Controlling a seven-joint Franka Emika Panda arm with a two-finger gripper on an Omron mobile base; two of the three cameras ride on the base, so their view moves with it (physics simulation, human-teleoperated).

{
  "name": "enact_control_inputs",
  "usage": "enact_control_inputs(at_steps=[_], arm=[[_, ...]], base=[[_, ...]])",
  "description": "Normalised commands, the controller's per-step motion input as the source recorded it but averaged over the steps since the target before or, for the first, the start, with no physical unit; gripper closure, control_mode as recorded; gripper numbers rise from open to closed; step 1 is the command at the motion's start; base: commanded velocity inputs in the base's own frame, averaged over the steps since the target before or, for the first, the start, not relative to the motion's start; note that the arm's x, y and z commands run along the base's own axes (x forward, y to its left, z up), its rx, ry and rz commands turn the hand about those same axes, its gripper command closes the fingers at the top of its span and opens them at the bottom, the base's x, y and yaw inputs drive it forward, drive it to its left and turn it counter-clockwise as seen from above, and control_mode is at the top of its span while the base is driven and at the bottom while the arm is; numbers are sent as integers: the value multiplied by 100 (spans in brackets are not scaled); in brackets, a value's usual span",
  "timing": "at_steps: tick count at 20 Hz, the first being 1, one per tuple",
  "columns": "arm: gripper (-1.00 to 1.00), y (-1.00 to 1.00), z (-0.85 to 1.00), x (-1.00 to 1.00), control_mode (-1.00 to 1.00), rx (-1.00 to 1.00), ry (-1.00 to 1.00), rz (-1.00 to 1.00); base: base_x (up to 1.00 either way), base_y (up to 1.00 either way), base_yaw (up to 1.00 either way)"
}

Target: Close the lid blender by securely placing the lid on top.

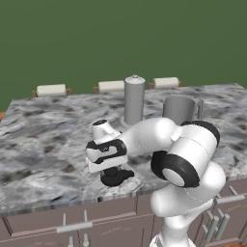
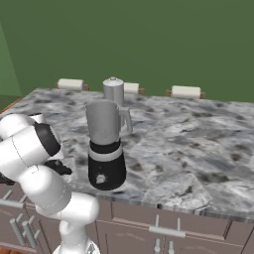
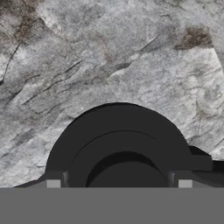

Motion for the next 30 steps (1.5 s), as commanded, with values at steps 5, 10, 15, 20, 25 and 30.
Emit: enact_control_inputs(at_steps=[5, 10, 15, 20, 25, 30], arm=[[-100, -24, -28, -12, -100, 1, 0, -1], [-100, -46, -11, -27, -100, 4, -3, 0], [-100, -33, -16, -18, -100, 3, -2, 0], [-100, -1, -23, 3, -100, 0, 0, 0], [-100, 1, -21, 1, -100, 0, 0, 0], [-100, 0, -32, 0, -100, 0, 0, 0]], base=[[0, 0, 0], [0, 0, 0], [0, 0, 0], [0, 0, 0], [0, 0, 0], [0, 0, 0]])
